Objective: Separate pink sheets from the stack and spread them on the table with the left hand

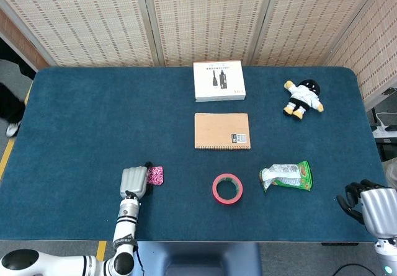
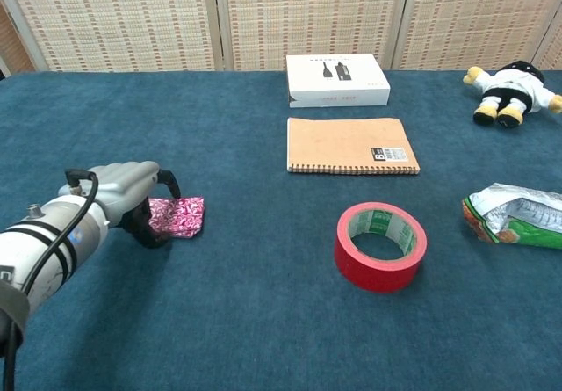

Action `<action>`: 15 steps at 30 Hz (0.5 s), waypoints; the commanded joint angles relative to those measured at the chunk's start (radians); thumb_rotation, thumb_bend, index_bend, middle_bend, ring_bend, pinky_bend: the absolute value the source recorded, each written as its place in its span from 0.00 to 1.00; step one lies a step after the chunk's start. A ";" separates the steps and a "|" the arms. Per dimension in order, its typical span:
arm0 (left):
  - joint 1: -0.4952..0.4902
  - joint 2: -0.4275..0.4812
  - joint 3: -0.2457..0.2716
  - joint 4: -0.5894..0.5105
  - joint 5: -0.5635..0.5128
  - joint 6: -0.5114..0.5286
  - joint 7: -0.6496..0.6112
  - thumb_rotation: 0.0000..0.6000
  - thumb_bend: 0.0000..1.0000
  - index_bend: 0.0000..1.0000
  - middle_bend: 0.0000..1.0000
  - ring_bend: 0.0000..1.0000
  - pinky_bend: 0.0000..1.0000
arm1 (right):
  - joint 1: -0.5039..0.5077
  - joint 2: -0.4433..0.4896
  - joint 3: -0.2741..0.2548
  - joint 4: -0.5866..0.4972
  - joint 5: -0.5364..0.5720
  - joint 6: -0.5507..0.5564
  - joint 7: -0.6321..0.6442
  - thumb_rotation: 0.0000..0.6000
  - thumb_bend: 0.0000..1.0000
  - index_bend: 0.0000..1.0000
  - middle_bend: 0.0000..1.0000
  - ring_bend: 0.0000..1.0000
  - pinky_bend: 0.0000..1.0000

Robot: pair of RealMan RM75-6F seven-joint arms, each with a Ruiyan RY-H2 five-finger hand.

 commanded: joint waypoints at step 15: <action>0.010 -0.001 0.013 0.007 0.030 0.004 -0.022 1.00 0.33 0.32 1.00 1.00 1.00 | 0.003 -0.001 0.002 -0.003 0.003 -0.003 -0.001 1.00 0.17 0.85 0.79 0.66 0.84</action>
